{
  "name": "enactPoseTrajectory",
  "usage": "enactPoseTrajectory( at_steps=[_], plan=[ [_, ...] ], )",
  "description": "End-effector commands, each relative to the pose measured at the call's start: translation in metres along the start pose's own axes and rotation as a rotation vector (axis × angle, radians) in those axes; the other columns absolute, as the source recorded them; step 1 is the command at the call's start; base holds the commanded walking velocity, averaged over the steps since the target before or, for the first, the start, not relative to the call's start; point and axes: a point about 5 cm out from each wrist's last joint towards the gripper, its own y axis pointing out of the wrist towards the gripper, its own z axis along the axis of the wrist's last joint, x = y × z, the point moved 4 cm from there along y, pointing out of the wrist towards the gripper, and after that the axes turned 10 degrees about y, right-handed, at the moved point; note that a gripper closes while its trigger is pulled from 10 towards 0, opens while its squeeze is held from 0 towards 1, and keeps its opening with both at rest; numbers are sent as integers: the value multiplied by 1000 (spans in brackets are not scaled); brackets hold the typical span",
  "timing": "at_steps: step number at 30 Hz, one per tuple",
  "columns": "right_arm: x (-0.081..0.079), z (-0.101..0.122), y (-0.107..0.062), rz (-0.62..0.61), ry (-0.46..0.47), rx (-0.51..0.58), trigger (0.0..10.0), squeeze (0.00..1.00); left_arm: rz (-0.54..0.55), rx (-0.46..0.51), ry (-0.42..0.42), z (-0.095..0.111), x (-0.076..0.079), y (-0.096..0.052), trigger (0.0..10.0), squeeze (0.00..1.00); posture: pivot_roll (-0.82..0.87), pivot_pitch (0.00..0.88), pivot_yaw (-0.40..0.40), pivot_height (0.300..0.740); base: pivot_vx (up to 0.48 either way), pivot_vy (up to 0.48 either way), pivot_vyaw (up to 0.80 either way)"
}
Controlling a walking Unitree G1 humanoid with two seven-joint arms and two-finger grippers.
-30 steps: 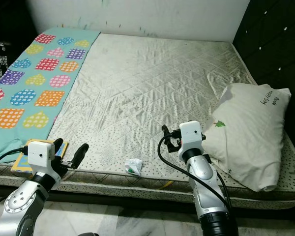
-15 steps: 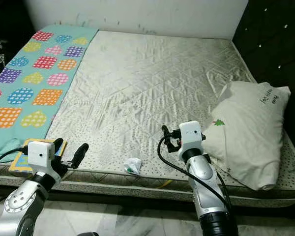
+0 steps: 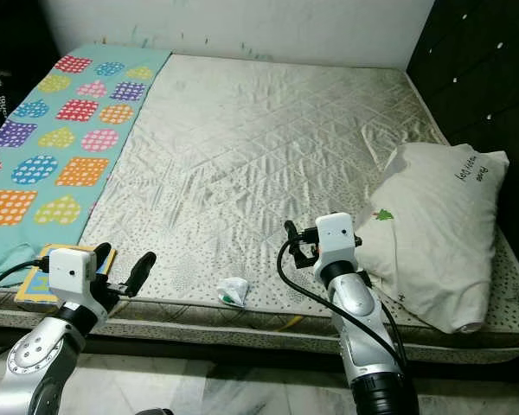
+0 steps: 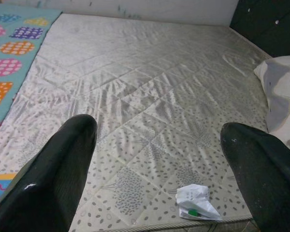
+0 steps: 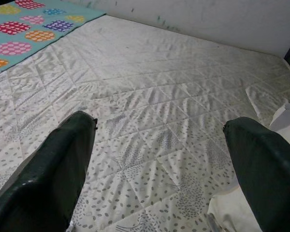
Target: Clean up the room
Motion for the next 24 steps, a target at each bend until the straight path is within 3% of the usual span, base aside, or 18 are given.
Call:
enactPoseTrajectory(
  at_steps=[1, 22, 23, 24],
  plan=[
    [0, 1, 0, 0, 1, 1, 10000, 0, 6, -7, 2, -2, -2, -1, 10000, 0, 89, 92, -30, 740, 0, 0, 0],
    [0, 1, 0, 0, 1, 1, 10000, 0, 6, -7, 2, -2, -2, -1, 10000, 0, 89, 92, -30, 740, 0, 0, 0],
    [0, 0, 0, 0, -2, -5, 10000, 0, 8, -7, 4, -2, -2, -1, 10000, 0, 0, 0, 0, 740, 0, 0, 0],
    [0, 0, 0, 0, -2, -5, 10000, 0, 8, -7, 4, -2, -2, -1, 10000, 0, 0, 0, 0, 740, 0, 0, 0]
  ],
)
